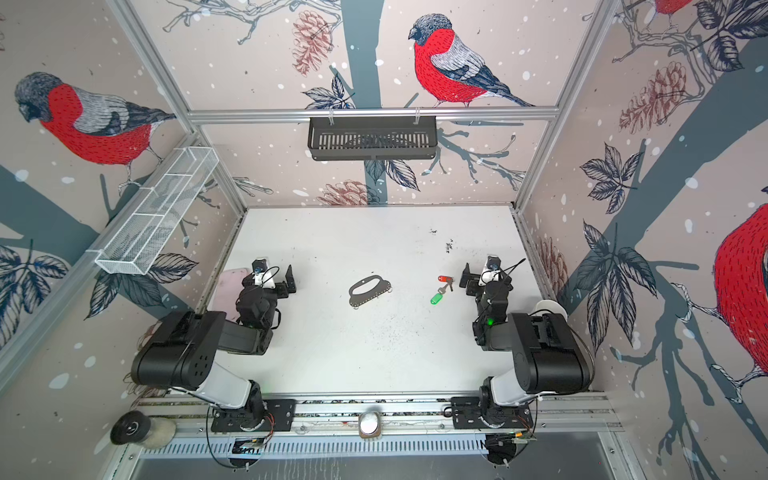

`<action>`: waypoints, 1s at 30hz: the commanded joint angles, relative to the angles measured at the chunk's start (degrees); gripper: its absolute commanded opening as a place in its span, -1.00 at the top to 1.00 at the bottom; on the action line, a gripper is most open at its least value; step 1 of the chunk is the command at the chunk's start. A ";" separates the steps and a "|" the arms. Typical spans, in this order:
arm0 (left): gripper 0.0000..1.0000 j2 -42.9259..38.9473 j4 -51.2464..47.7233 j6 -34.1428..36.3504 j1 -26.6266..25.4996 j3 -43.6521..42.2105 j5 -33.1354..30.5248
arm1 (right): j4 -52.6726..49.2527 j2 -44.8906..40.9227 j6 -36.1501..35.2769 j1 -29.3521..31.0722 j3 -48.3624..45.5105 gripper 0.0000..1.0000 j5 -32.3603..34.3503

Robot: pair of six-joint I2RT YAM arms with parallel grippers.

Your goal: Put the keys on the keyring

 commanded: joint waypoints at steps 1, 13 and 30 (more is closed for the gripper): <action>-0.97 -0.05 2.02 0.52 0.21 -0.14 0.63 | 0.77 -0.05 -0.47 0.06 0.13 -0.99 0.59; -0.97 -0.04 2.05 0.52 0.21 -0.16 0.56 | 0.83 -0.11 -0.43 0.06 0.10 -0.99 0.59; -0.97 0.00 1.33 -0.29 0.24 0.25 -1.31 | 0.80 -0.08 -0.41 0.06 0.10 -0.99 0.45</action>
